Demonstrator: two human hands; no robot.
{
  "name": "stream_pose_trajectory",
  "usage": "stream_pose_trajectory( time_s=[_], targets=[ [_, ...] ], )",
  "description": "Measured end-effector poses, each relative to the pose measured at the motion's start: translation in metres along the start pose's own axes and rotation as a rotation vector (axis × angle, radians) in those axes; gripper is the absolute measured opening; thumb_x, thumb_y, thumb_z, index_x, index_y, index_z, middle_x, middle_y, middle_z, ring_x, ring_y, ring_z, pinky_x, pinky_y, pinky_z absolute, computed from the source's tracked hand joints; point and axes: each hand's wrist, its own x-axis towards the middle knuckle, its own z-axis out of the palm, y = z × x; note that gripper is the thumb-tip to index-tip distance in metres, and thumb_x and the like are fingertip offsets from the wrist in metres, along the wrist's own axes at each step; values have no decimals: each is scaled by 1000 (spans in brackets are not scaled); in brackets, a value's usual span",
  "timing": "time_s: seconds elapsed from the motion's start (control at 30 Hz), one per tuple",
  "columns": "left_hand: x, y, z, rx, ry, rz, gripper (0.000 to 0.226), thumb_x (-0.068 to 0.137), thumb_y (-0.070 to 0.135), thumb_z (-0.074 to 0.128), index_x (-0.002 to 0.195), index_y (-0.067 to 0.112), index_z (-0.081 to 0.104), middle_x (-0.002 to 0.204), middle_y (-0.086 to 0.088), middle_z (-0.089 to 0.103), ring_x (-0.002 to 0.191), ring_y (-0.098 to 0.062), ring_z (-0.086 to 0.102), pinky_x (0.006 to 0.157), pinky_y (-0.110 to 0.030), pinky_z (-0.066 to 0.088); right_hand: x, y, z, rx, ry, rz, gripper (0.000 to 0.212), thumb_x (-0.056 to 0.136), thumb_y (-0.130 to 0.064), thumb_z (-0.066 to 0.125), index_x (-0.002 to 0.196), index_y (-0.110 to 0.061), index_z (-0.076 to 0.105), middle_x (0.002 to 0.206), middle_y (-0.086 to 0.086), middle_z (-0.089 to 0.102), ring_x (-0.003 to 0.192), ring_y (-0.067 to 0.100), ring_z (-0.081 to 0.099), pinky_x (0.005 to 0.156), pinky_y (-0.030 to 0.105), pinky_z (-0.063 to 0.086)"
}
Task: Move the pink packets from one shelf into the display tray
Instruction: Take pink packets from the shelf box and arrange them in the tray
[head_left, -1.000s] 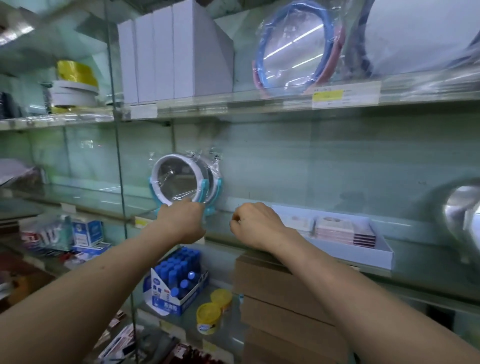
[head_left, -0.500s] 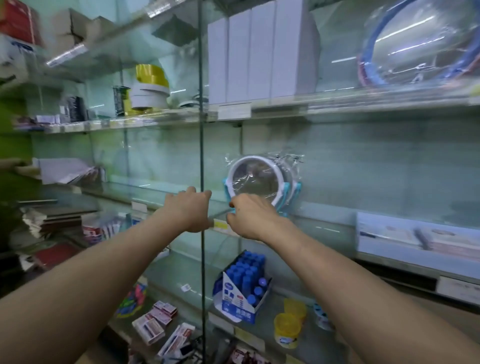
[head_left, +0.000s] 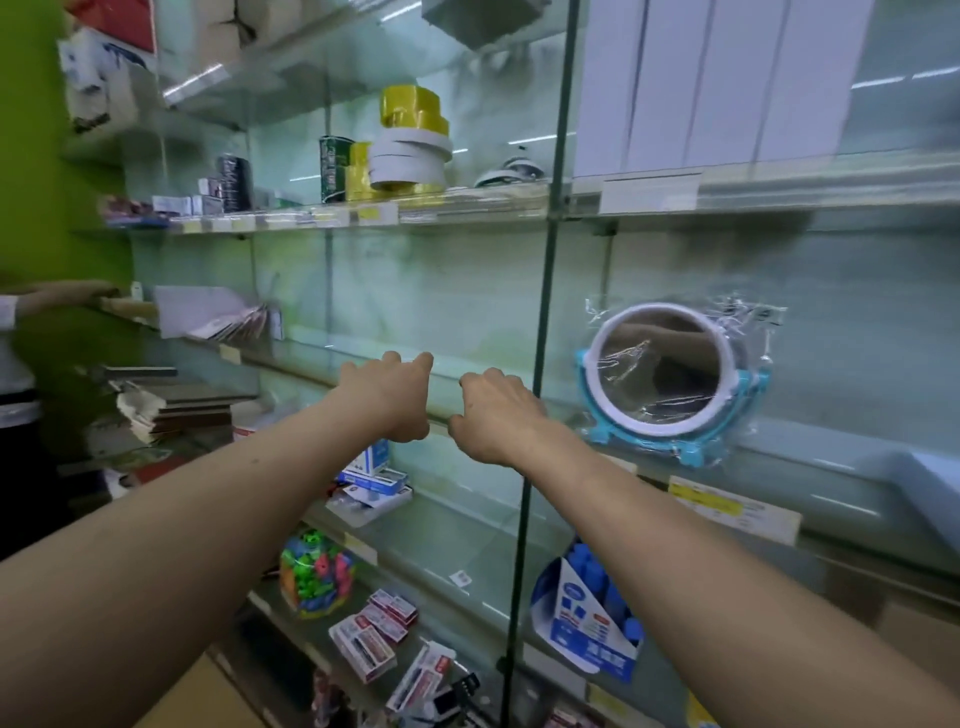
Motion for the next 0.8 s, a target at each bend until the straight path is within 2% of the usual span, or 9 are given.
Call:
stream_pose_trajectory(
  time_s=[0.23, 0.37, 0.6, 0.8],
  targets=[
    [41, -49, 25, 28, 10, -43, 73, 85, 34, 64, 143, 23, 22, 130, -10, 45, 118, -31, 51, 92, -42, 39, 56, -35, 21, 12, -18, -30, 38, 94, -24, 50, 129, -9, 45, 131, 13, 43, 122, 31, 41, 89, 35, 39],
    [69, -77, 37, 31, 7, -70, 76, 85, 34, 64, 145, 22, 18, 132, -10, 44, 120, -32, 50, 96, -45, 36, 96, -53, 39, 21, -16, -48, 36, 94, -23, 49, 126, -9, 46, 129, 13, 45, 121, 31, 42, 84, 34, 37],
    [132, -130, 50, 98, 14, -87, 72, 85, 30, 63, 143, 21, 22, 132, -12, 45, 120, -33, 49, 96, -46, 37, 175, -83, 63, 64, -12, -75, 37, 93, -24, 50, 127, -8, 47, 130, 14, 45, 121, 32, 42, 88, 35, 39],
    [183, -166, 69, 105, 17, -92, 78, 85, 34, 64, 146, 24, 17, 135, -12, 43, 122, -32, 48, 100, -47, 36, 235, -100, 80, 80, -12, -81, 33, 93, -21, 52, 123, -9, 49, 128, 13, 46, 118, 31, 43, 79, 33, 35]
  ],
)
